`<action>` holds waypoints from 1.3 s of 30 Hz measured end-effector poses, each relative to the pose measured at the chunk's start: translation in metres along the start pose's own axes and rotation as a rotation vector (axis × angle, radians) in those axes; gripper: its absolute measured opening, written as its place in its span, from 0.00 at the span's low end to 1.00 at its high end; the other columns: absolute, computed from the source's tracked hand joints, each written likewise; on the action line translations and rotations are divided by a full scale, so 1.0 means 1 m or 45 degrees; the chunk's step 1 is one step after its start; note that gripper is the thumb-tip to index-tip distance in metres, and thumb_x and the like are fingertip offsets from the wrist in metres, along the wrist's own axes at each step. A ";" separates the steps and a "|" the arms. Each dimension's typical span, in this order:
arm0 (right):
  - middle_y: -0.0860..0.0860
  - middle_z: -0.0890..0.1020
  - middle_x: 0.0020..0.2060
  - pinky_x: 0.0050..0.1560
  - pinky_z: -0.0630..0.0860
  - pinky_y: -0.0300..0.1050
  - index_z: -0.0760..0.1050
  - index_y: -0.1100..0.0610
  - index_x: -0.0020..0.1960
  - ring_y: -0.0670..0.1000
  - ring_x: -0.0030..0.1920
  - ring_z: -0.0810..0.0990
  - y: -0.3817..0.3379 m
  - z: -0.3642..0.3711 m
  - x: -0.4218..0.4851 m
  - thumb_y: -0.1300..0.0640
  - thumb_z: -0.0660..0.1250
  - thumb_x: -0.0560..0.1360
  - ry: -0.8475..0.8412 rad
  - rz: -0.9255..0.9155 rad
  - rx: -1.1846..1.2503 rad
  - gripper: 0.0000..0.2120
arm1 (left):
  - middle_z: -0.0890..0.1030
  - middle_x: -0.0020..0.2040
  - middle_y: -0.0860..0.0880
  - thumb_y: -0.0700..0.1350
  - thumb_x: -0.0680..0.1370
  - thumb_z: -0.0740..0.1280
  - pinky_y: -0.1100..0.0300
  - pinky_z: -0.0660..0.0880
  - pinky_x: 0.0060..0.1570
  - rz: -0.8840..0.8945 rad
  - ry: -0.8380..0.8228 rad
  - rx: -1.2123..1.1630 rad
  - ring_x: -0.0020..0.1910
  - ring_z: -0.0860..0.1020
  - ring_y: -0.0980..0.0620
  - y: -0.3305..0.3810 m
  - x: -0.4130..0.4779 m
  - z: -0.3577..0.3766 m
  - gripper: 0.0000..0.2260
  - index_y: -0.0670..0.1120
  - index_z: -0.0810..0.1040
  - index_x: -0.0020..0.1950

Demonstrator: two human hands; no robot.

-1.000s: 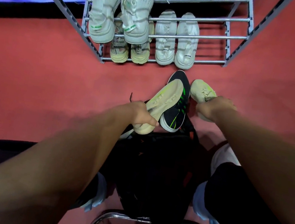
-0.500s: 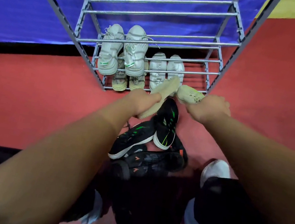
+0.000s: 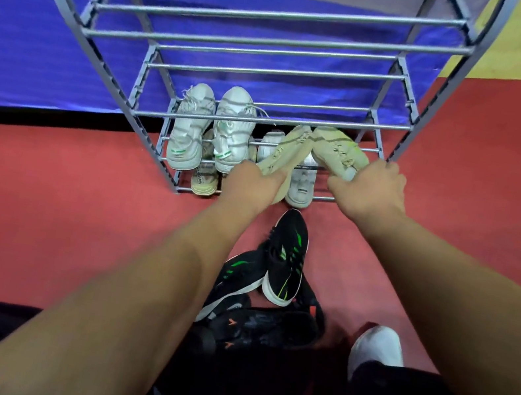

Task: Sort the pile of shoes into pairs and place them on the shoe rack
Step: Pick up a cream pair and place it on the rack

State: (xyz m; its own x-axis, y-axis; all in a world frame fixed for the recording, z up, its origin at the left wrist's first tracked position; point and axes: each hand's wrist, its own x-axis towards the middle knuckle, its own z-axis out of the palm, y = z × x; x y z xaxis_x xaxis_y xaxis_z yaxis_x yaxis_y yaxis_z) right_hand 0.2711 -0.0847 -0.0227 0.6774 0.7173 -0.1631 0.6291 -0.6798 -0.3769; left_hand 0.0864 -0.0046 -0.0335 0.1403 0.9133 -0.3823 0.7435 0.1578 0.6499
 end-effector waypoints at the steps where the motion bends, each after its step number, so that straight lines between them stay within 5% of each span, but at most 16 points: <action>1: 0.62 0.72 0.65 0.65 0.70 0.56 0.70 0.64 0.67 0.65 0.65 0.70 0.000 0.006 0.004 0.37 0.69 0.70 0.006 -0.002 0.010 0.38 | 0.78 0.46 0.48 0.61 0.77 0.70 0.57 0.72 0.43 -0.004 0.033 -0.003 0.45 0.77 0.44 0.001 0.006 0.003 0.22 0.42 0.75 0.54; 5: 0.61 0.72 0.64 0.65 0.68 0.56 0.70 0.65 0.66 0.64 0.63 0.70 -0.006 0.026 0.024 0.37 0.68 0.69 0.018 0.010 0.074 0.38 | 0.81 0.55 0.41 0.68 0.65 0.64 0.44 0.79 0.56 -0.001 0.289 -0.048 0.55 0.79 0.36 0.004 0.034 0.020 0.37 0.38 0.78 0.59; 8: 0.61 0.74 0.62 0.67 0.67 0.56 0.72 0.64 0.64 0.63 0.63 0.70 -0.012 0.042 0.046 0.34 0.62 0.66 0.025 -0.001 0.097 0.39 | 0.75 0.64 0.38 0.61 0.74 0.71 0.46 0.72 0.64 -0.001 0.334 -0.093 0.64 0.73 0.36 0.013 0.052 0.026 0.33 0.35 0.73 0.66; 12: 0.61 0.73 0.61 0.65 0.67 0.54 0.73 0.64 0.62 0.64 0.63 0.70 -0.022 0.058 0.073 0.39 0.67 0.70 0.024 -0.012 0.198 0.33 | 0.71 0.69 0.36 0.56 0.79 0.71 0.47 0.64 0.68 0.035 0.406 -0.076 0.69 0.68 0.36 0.011 0.085 0.040 0.30 0.35 0.69 0.69; 16: 0.63 0.72 0.63 0.66 0.67 0.54 0.73 0.66 0.64 0.65 0.65 0.70 -0.029 0.073 0.095 0.42 0.69 0.76 0.031 -0.044 0.278 0.29 | 0.72 0.67 0.37 0.58 0.80 0.69 0.50 0.61 0.67 0.067 0.459 0.029 0.67 0.69 0.38 0.010 0.113 0.051 0.29 0.34 0.71 0.67; 22: 0.56 0.76 0.59 0.63 0.73 0.48 0.74 0.56 0.61 0.57 0.59 0.71 -0.022 0.100 0.106 0.34 0.70 0.66 -0.197 -0.102 0.204 0.32 | 0.74 0.66 0.40 0.60 0.74 0.73 0.47 0.67 0.67 0.110 0.382 0.327 0.67 0.70 0.39 0.006 0.125 0.061 0.33 0.37 0.73 0.68; 27: 0.58 0.72 0.61 0.65 0.70 0.54 0.69 0.58 0.64 0.61 0.62 0.70 -0.017 0.101 0.095 0.40 0.73 0.68 -0.204 -0.167 0.126 0.33 | 0.72 0.68 0.43 0.53 0.67 0.76 0.49 0.66 0.68 0.125 0.285 0.608 0.67 0.70 0.42 -0.002 0.114 0.070 0.38 0.40 0.68 0.72; 32: 0.57 0.74 0.61 0.64 0.73 0.54 0.70 0.57 0.66 0.61 0.62 0.73 -0.015 0.107 0.094 0.45 0.74 0.70 -0.146 -0.163 0.248 0.30 | 0.75 0.66 0.42 0.47 0.69 0.75 0.46 0.70 0.65 0.149 0.259 0.533 0.65 0.74 0.39 -0.008 0.117 0.061 0.30 0.41 0.71 0.69; 39: 0.51 0.78 0.57 0.57 0.75 0.47 0.74 0.53 0.62 0.55 0.58 0.77 -0.020 0.110 0.096 0.40 0.71 0.74 0.042 -0.212 0.391 0.23 | 0.79 0.63 0.46 0.57 0.70 0.79 0.44 0.72 0.61 0.225 0.366 0.445 0.64 0.77 0.41 -0.010 0.125 0.054 0.29 0.46 0.75 0.65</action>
State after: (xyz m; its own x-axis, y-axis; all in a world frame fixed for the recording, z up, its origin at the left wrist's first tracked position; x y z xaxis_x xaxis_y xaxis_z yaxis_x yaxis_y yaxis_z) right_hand 0.2817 0.0150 -0.1310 0.5899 0.8060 -0.0488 0.5914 -0.4724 -0.6535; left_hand 0.1320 0.0873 -0.1232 0.1341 0.9893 -0.0569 0.9066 -0.0993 0.4100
